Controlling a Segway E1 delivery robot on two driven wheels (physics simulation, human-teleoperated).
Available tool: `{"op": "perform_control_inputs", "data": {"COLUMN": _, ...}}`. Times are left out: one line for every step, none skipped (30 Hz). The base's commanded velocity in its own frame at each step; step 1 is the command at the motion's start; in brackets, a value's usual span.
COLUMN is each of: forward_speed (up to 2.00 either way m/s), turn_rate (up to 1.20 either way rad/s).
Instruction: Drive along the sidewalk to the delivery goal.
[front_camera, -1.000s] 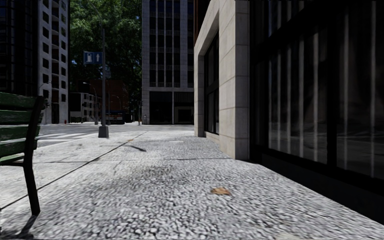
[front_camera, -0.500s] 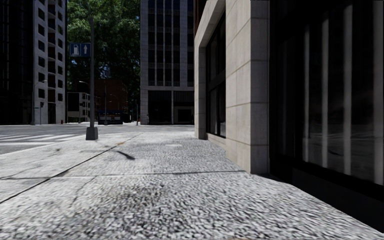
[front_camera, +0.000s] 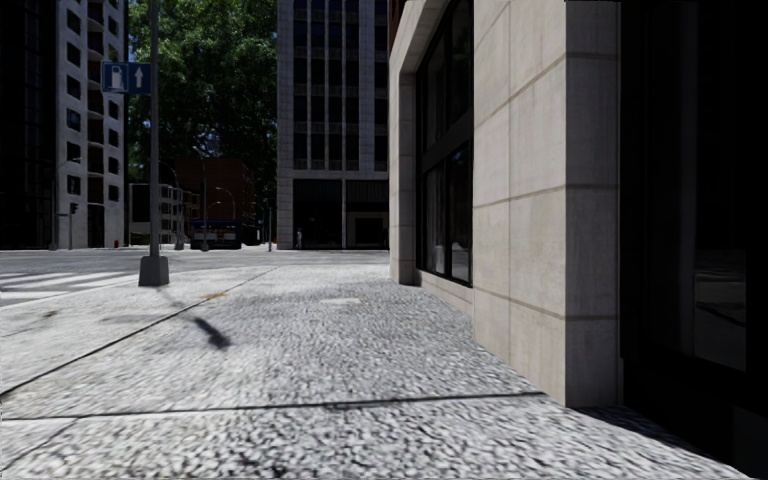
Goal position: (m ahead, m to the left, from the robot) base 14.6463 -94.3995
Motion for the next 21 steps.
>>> {"op": "perform_control_inputs", "data": {"forward_speed": 2.00, "turn_rate": 0.00}}
{"op": "perform_control_inputs", "data": {"forward_speed": 2.00, "turn_rate": 0.00}}
{"op": "perform_control_inputs", "data": {"forward_speed": 2.00, "turn_rate": 0.00}}
{"op": "perform_control_inputs", "data": {"forward_speed": 2.00, "turn_rate": 0.00}}
{"op": "perform_control_inputs", "data": {"forward_speed": 2.00, "turn_rate": 0.00}}
{"op": "perform_control_inputs", "data": {"forward_speed": 2.00, "turn_rate": 0.00}}
{"op": "perform_control_inputs", "data": {"forward_speed": 2.00, "turn_rate": 0.00}}
{"op": "perform_control_inputs", "data": {"forward_speed": 2.00, "turn_rate": 0.00}}
{"op": "perform_control_inputs", "data": {"forward_speed": 2.00, "turn_rate": 0.00}}
{"op": "perform_control_inputs", "data": {"forward_speed": 2.00, "turn_rate": 0.00}}
{"op": "perform_control_inputs", "data": {"forward_speed": 2.00, "turn_rate": 0.00}}
{"op": "perform_control_inputs", "data": {"forward_speed": 2.00, "turn_rate": 0.00}}
{"op": "perform_control_inputs", "data": {"forward_speed": 2.00, "turn_rate": 0.00}}
{"op": "perform_control_inputs", "data": {"forward_speed": 2.00, "turn_rate": -0.06}}
{"op": "perform_control_inputs", "data": {"forward_speed": 2.00, "turn_rate": 0.00}}
{"op": "perform_control_inputs", "data": {"forward_speed": 2.00, "turn_rate": 0.00}}
{"op": "perform_control_inputs", "data": {"forward_speed": 2.00, "turn_rate": 0.00}}
{"op": "perform_control_inputs", "data": {"forward_speed": 2.00, "turn_rate": 0.00}}
{"op": "perform_control_inputs", "data": {"forward_speed": 2.00, "turn_rate": 0.06}}
{"op": "perform_control_inputs", "data": {"forward_speed": 2.00, "turn_rate": 0.12}}
{"op": "perform_control_inputs", "data": {"forward_speed": 2.00, "turn_rate": 0.16}}
